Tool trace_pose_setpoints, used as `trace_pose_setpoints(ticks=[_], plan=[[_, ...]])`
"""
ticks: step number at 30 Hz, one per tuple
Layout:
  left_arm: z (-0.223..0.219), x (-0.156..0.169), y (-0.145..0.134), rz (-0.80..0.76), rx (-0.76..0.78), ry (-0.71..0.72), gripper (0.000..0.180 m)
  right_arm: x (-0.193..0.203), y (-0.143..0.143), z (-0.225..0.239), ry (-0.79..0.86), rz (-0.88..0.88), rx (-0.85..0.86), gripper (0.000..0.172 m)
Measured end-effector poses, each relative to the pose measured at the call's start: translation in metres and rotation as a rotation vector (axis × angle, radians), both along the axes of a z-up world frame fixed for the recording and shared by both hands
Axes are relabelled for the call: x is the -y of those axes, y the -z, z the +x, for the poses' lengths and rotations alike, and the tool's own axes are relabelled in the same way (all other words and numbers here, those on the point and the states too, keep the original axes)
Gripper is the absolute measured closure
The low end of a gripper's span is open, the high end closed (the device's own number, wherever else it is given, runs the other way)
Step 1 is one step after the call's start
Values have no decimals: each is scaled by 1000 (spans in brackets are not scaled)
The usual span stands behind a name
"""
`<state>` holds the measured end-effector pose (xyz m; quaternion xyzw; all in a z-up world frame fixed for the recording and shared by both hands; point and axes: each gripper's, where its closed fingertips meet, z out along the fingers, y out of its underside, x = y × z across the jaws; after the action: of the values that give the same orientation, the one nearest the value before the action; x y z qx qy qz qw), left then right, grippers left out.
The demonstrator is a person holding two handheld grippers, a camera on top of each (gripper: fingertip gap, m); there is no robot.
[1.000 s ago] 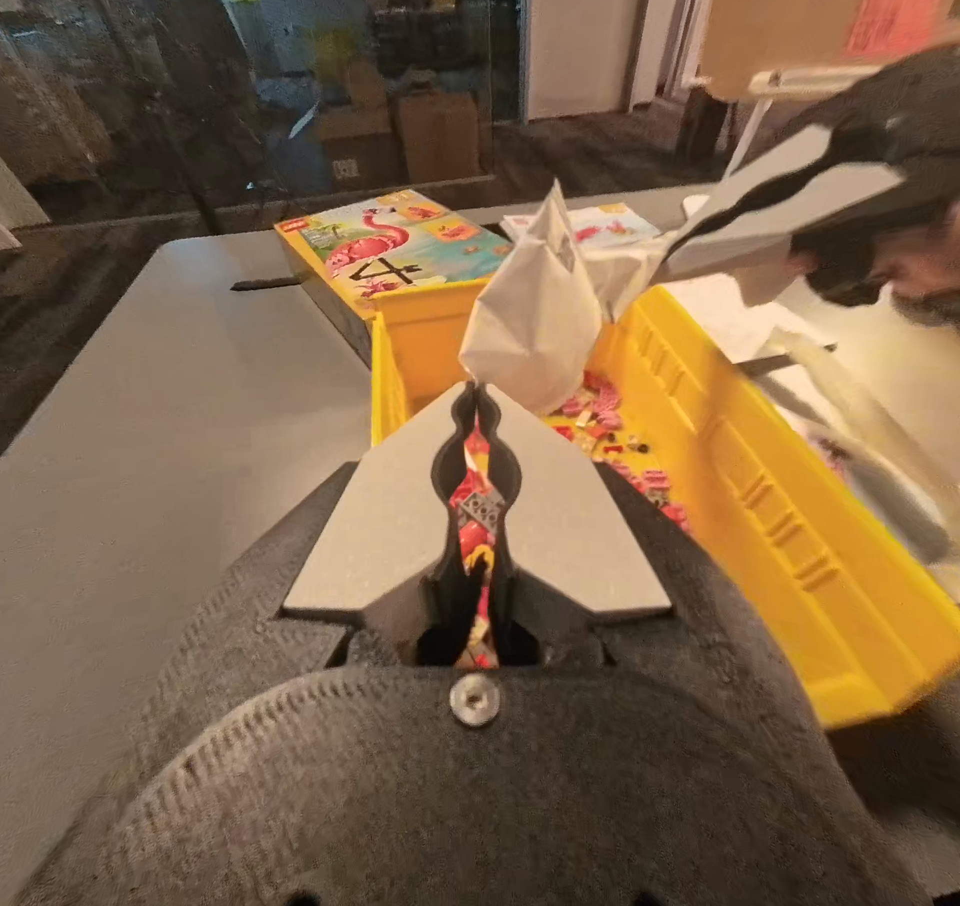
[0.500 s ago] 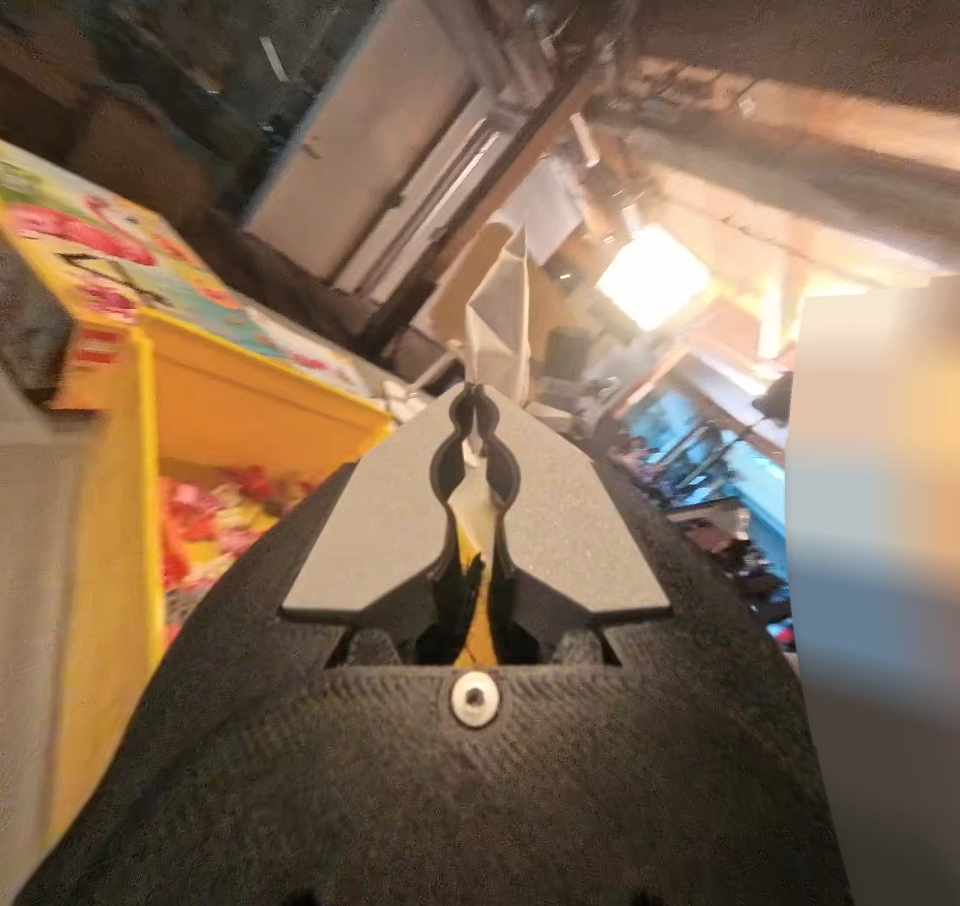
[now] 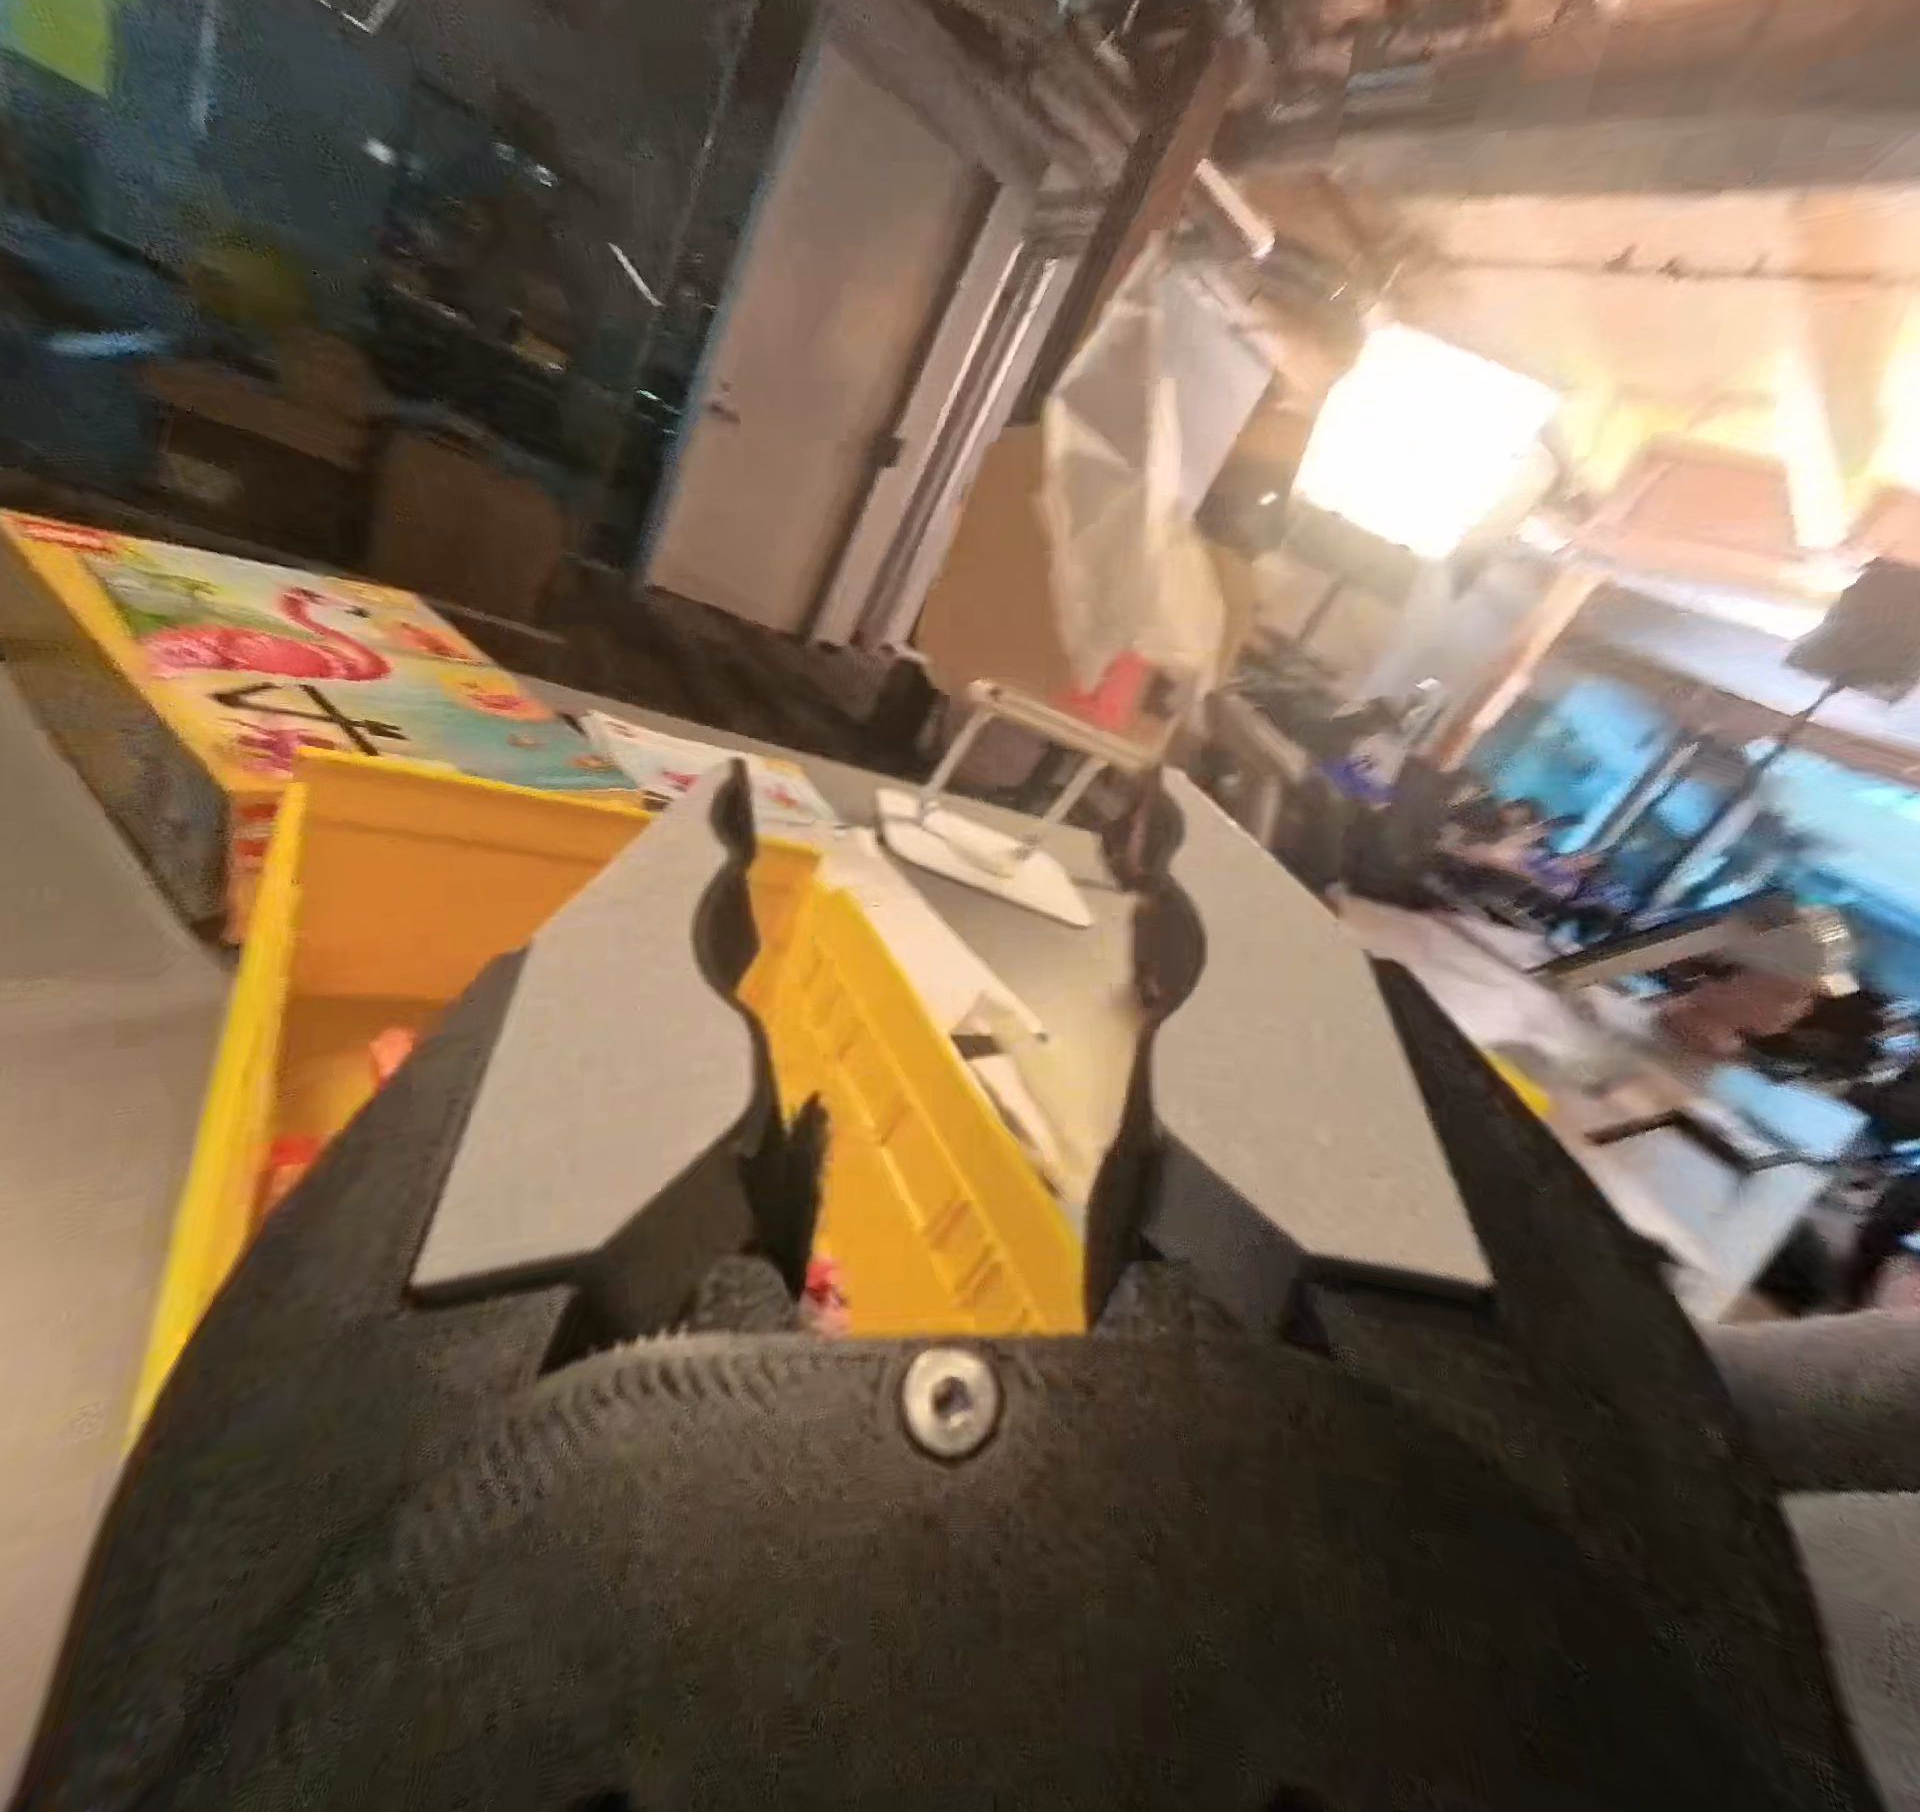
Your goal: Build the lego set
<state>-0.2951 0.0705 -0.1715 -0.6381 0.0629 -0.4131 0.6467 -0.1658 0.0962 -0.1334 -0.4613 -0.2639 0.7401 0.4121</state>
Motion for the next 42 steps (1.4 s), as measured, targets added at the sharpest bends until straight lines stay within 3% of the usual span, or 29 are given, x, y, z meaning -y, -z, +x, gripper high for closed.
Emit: trace_pose_setpoints(ticks=[2, 5, 8, 11, 17, 18, 20, 23, 25, 27, 30, 33, 35, 37, 42], plan=[[7, 10, 3, 31, -109, -58, 99, 2, -17, 43, 207, 60, 28, 172], [22, 29, 8, 22, -168, -53, 104, 11, -42, 128, 571, 161, 123, 172], [28, 39, 12, -8, -184, -67, 113, 17, -40, 231, 1023, 184, 345, 172], [28, 38, 21, -25, -260, -133, 115, 34, -9, 344, 1399, 41, 675, 172], [66, 35, 54, -93, -497, -72, 103, 65, 90, 450, 1513, -351, 1124, 171], [74, 34, 64, -103, -561, -72, 99, 65, 100, 460, 1536, -371, 1162, 158], [90, 35, 86, -132, -683, -64, 90, 62, 101, 462, 1585, -310, 1190, 136], [108, 37, 124, -239, -818, -41, 84, 52, 53, 437, 1723, 48, 1133, 121], [114, 38, 143, -301, -864, -33, 84, 45, 20, 393, 1727, 340, 1050, 120], [106, 31, 153, -312, -935, -118, 98, 38, 8, 335, 1625, 545, 940, 120], [95, 23, 161, -302, -1011, -222, 129, 25, 33, 254, 1403, 664, 823, 116], [92, 20, 167, -282, -1060, -277, 175, 8, 75, 207, 1331, 765, 766, 118], [83, 17, 167, -275, -1093, -353, 175, -6, 100, 191, 1298, 818, 745, 120], [75, 16, 165, -312, -1021, -366, 177, -18, 119, 183, 1251, 837, 734, 123], [30, 19, 165, -360, -1034, -518, 178, -34, 139, 198, 1236, 828, 695, 127]])
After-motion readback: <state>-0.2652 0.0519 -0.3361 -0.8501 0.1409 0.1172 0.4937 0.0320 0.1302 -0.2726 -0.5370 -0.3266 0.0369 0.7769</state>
